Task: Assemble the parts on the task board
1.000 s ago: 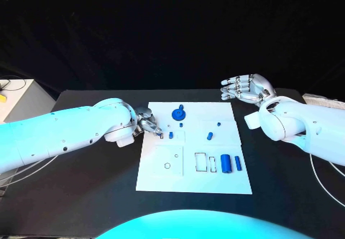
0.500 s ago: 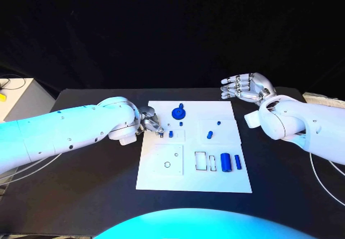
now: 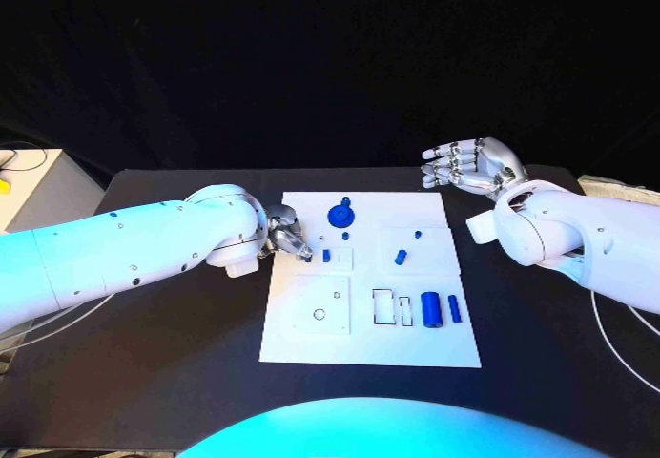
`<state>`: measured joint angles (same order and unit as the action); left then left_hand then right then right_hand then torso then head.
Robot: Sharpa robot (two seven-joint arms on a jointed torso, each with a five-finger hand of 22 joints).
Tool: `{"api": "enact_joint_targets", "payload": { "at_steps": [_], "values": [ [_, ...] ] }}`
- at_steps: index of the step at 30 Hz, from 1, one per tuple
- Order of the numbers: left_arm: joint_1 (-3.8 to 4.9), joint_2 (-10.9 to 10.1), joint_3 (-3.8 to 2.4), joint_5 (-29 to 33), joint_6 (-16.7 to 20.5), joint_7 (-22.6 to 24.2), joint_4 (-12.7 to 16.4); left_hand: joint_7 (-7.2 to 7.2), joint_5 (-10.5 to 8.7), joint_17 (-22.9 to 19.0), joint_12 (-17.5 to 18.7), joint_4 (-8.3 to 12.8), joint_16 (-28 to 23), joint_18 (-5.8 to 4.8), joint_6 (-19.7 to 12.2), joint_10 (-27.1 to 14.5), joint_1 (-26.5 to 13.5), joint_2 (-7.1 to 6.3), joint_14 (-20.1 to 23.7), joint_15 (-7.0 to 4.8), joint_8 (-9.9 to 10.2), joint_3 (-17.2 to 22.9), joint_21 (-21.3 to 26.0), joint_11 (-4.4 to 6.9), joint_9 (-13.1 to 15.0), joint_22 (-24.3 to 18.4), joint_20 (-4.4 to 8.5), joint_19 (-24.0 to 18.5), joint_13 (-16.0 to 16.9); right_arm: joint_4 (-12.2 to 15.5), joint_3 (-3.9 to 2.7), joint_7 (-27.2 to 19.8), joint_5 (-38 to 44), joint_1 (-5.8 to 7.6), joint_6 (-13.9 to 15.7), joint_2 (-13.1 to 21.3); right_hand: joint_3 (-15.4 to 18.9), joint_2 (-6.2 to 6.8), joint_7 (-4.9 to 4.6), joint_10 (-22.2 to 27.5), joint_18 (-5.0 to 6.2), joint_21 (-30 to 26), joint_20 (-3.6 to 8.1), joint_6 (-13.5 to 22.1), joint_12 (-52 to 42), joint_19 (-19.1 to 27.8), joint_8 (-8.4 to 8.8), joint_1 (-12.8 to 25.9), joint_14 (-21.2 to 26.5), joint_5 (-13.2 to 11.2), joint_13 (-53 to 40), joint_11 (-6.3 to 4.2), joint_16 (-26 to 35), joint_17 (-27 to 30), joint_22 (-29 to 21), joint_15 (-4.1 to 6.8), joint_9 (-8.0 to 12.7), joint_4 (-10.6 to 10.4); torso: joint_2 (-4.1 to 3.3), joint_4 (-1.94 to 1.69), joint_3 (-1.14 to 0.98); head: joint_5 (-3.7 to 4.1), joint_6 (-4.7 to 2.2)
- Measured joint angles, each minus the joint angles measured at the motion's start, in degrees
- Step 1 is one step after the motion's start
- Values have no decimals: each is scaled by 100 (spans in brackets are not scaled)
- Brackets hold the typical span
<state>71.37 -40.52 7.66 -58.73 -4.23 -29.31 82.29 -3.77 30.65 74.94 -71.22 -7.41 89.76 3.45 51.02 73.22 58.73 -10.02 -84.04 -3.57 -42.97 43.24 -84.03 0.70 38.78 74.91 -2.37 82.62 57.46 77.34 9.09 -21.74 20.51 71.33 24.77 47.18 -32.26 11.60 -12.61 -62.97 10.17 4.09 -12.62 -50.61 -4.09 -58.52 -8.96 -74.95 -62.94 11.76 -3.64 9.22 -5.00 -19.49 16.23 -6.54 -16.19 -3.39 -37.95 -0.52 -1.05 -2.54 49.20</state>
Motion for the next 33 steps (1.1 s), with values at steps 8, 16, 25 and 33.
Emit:
{"api": "enact_joint_targets", "payload": {
  "at_steps": [8,16,25,33],
  "values": [
    [1,11,0,-50,-63,-1,-12,0,19,0,0,0,0,0,0,0,0,0,0,0,0,0,0,0,-5,0,0,0,0,-3,0,0,0,-1,-2,-2,0,0,-21,0,0,0,-21,-23,0,-21,0,0,0,0,0,0,0,24,-34,0,11,0,0,-3,1,1,10],
    [3,22,-2,-73,-84,-1,-22,1,19,-1,0,0,0,0,2,0,0,0,0,0,1,0,0,-1,-3,0,0,0,0,-3,0,0,0,-2,-3,-3,0,0,-21,0,0,0,-21,-23,0,-21,0,0,0,0,0,0,0,24,-33,0,11,0,-1,-2,0,1,20],
    [6,64,-3,-88,-107,-4,-68,1,19,-1,0,0,0,0,4,0,-1,-1,0,0,2,0,0,-1,5,0,0,0,1,0,0,0,0,-2,-3,-1,0,0,-21,0,0,0,-20,-23,0,-20,0,0,0,0,0,0,0,24,-33,0,11,0,-4,-2,-3,9,32],
    [9,135,2,-72,-158,-30,-124,11,12,-2,-83,0,0,0,52,97,-101,98,0,0,-55,0,0,15,-14,-1,0,0,134,2,0,0,0,-2,-3,0,0,0,-21,0,0,0,-20,-23,0,-21,0,0,0,0,0,0,0,23,-33,0,11,0,-6,-2,-3,18,57]
  ]
}}
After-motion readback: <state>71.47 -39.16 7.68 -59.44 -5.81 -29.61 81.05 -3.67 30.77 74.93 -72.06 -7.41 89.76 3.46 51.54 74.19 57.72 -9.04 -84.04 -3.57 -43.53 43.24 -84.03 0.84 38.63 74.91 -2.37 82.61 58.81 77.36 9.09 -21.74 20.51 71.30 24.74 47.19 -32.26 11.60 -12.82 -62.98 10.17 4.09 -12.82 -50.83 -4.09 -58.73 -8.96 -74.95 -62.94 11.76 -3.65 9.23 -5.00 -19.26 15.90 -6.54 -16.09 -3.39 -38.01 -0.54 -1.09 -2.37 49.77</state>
